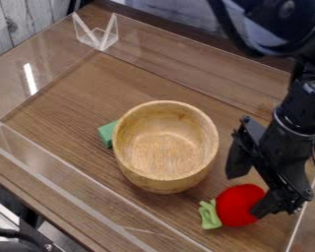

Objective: Move the red fruit to the left

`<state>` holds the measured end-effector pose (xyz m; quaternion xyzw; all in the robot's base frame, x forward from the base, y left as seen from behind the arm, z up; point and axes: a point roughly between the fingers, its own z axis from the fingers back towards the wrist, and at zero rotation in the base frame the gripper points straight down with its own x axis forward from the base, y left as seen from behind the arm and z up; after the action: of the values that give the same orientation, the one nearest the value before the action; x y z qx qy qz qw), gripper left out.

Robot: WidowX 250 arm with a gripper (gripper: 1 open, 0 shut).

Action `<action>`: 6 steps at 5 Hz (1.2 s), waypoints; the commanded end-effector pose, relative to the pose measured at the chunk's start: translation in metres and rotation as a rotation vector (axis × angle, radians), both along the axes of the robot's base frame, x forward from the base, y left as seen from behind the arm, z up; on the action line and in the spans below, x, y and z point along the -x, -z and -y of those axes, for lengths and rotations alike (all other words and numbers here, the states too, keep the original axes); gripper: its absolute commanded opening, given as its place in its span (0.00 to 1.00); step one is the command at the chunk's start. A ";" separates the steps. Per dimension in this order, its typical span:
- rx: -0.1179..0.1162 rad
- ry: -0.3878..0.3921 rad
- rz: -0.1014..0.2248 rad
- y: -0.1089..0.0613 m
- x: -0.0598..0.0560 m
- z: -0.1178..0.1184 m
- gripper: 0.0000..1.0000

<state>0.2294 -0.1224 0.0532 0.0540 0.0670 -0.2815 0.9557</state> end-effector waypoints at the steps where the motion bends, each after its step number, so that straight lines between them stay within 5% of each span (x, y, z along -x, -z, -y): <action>1: 0.035 0.020 0.072 -0.023 -0.009 0.001 1.00; 2: 0.046 0.058 0.090 -0.031 -0.005 0.000 1.00; 4: 0.058 0.220 0.083 -0.018 -0.008 0.006 1.00; 6: 0.063 0.231 0.102 -0.003 0.005 0.013 1.00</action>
<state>0.2176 -0.1312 0.0481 0.0473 0.0223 -0.3915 0.9187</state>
